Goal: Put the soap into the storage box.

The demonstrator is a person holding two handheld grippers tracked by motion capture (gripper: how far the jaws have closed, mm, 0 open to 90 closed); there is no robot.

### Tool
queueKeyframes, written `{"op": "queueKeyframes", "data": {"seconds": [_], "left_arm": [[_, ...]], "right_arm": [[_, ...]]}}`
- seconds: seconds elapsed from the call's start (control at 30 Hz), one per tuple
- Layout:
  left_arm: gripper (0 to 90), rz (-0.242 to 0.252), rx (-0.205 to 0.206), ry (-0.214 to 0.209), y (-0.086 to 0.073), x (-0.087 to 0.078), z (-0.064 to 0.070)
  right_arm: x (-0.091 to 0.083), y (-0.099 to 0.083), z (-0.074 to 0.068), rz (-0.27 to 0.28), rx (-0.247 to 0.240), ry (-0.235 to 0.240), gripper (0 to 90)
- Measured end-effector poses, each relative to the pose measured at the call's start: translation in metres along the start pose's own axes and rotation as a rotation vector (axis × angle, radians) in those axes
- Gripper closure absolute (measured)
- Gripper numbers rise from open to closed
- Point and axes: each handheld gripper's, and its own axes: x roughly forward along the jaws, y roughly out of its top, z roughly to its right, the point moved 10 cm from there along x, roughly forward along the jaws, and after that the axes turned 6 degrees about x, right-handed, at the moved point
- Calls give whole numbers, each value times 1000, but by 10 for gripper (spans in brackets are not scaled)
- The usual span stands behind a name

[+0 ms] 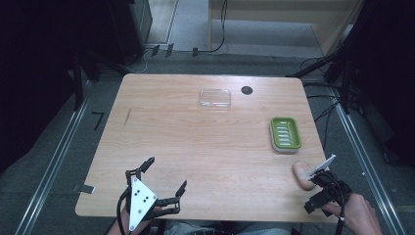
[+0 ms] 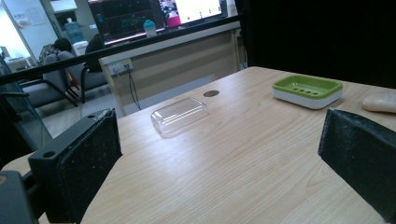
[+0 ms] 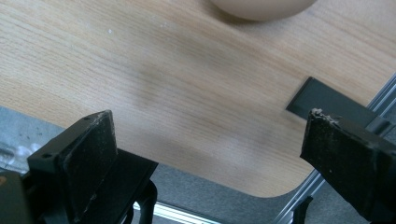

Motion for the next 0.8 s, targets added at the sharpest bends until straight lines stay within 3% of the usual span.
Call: {"op": "queueKeyframes", "data": {"seconds": [0.47,0.8], "left_arm": [[0,6,-9,-5,1,1,1],[0,17,11,-49,3,8,7]], "right_arm": [[-3,5,-2,21,-3,-9,34],[-8,7,-4,41,14,-9,34]]}}
